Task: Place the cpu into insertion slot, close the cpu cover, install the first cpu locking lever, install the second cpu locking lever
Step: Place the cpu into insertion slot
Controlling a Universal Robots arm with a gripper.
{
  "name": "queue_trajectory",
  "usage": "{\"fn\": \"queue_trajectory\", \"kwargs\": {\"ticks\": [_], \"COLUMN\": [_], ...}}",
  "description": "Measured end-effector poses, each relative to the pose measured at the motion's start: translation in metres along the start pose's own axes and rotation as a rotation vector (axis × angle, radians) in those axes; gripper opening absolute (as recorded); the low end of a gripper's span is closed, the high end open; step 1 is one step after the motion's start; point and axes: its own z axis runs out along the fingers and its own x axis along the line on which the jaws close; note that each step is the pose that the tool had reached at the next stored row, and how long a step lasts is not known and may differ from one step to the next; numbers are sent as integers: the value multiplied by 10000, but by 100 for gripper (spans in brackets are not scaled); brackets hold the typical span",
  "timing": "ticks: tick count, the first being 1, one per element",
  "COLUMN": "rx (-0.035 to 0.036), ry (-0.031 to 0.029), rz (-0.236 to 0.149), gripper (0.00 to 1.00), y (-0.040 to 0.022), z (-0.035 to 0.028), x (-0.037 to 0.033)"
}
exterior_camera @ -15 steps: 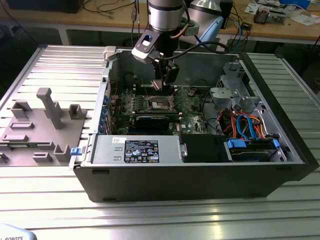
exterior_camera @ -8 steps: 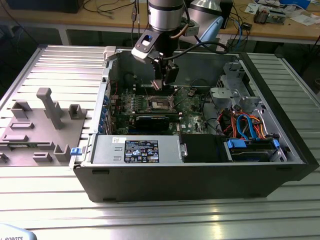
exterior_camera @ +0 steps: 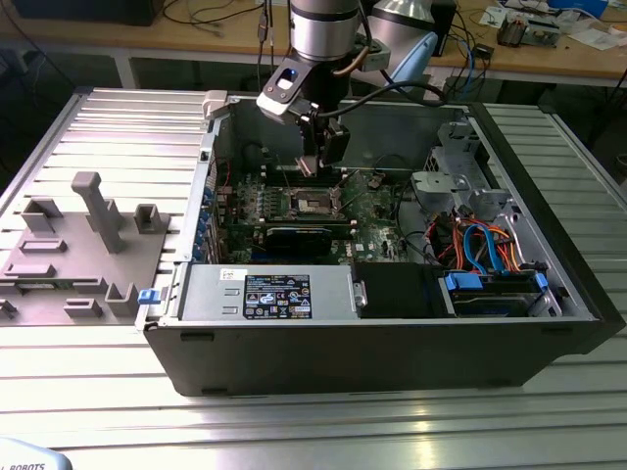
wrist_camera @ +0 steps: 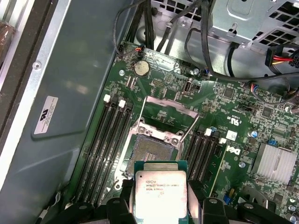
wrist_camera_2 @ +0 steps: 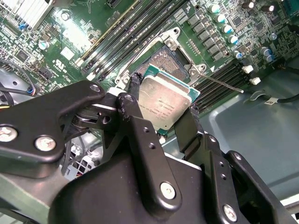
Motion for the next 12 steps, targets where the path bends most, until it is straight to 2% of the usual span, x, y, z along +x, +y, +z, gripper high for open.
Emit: {"fn": "queue_trajectory", "kwargs": {"ticks": [12], "rx": [2], "ry": [-5], "rz": [167], "gripper": [55], "y": [-8], "z": [2], "x": [3]}}
